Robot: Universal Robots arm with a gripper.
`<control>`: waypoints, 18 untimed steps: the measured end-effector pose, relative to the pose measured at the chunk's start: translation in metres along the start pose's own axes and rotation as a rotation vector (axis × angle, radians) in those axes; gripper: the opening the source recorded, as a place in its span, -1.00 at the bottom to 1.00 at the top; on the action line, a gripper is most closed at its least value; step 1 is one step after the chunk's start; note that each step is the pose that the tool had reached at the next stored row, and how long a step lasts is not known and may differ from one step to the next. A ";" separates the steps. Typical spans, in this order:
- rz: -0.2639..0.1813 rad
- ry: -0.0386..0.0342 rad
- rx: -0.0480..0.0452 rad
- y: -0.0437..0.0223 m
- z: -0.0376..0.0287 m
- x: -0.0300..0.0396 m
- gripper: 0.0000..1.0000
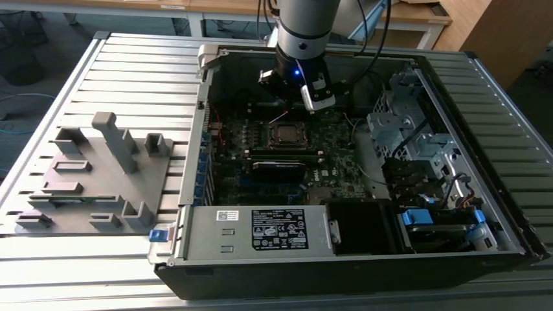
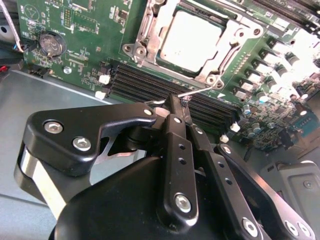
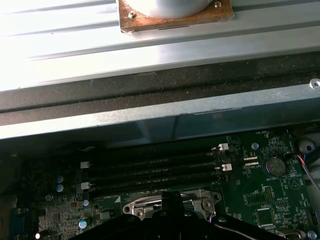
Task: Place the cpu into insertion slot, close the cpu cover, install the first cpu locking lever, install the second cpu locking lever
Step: 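Install the first cpu locking lever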
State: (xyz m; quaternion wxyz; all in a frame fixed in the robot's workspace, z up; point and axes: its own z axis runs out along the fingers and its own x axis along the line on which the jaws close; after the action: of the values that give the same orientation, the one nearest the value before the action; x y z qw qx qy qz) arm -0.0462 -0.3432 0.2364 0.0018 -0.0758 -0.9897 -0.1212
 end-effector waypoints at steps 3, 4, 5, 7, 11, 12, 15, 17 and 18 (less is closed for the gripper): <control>0.000 -0.0008 0.0056 0.0001 0.0000 0.0000 -0.80; 0.000 -0.0015 0.0100 0.0000 0.0000 0.0001 -0.80; 0.000 -0.0024 0.0153 0.0001 0.0000 0.0000 -0.80; -0.001 -0.0051 0.0345 0.0004 0.0000 0.0001 -0.80; -0.001 -0.0081 0.0536 0.0014 0.0005 0.0002 -0.80; -0.001 -0.0082 0.0539 0.0018 0.0006 0.0003 -0.80; -0.001 -0.0083 0.0539 0.0038 0.0015 0.0006 -0.80; -0.001 -0.0082 0.0540 0.0051 0.0021 0.0008 -0.80; -0.001 -0.0082 0.0539 0.0055 0.0025 0.0009 -0.80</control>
State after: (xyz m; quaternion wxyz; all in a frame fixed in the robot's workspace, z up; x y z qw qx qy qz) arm -0.0462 -0.3372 0.2354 -0.0003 -0.0758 -0.9927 -0.0942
